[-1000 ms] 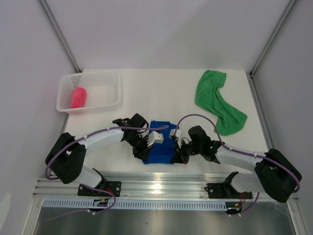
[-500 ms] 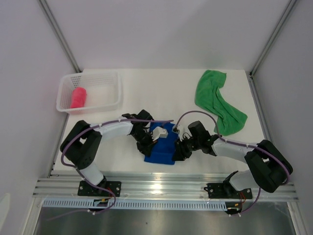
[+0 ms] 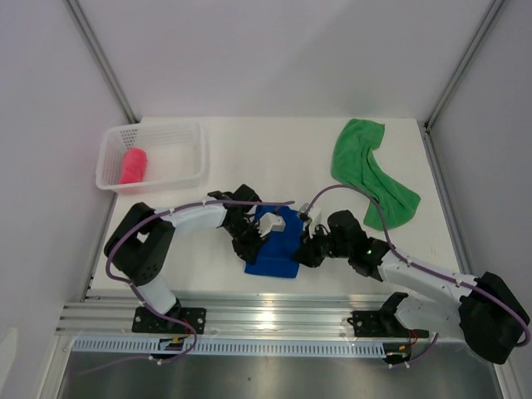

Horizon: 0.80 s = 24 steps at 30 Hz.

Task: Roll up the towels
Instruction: Roll the towel

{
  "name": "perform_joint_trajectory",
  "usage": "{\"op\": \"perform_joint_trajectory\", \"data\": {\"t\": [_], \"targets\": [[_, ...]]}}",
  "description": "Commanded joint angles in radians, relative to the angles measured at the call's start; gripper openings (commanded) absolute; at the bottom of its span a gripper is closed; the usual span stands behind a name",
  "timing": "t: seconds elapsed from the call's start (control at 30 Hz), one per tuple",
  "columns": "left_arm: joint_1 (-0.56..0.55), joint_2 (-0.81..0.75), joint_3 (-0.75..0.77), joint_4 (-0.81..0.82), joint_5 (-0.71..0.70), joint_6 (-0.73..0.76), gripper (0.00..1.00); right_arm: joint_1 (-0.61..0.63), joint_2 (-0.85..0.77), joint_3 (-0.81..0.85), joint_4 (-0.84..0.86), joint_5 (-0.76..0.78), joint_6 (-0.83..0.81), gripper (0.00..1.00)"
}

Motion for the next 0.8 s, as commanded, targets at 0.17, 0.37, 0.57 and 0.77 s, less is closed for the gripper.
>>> {"op": "perform_joint_trajectory", "data": {"t": [0.17, 0.37, 0.57, 0.77], "targets": [[0.011, 0.026, 0.051, 0.027, -0.041, -0.015, 0.26, 0.156, 0.072, -0.138, 0.500, 0.100, 0.161, 0.07], [0.012, 0.028, 0.056, 0.024, -0.039, -0.021, 0.31, 0.159, 0.182, -0.165, 0.632, 0.163, 0.223, 0.04], [0.012, 0.029, 0.068, 0.016, -0.055, -0.016, 0.35, 0.159, 0.260, -0.167, 0.626, 0.215, 0.234, 0.01], [0.012, 0.013, 0.094, 0.005, -0.078, -0.015, 0.40, 0.158, 0.294, -0.181, 0.588, 0.279, 0.270, 0.00]]}}
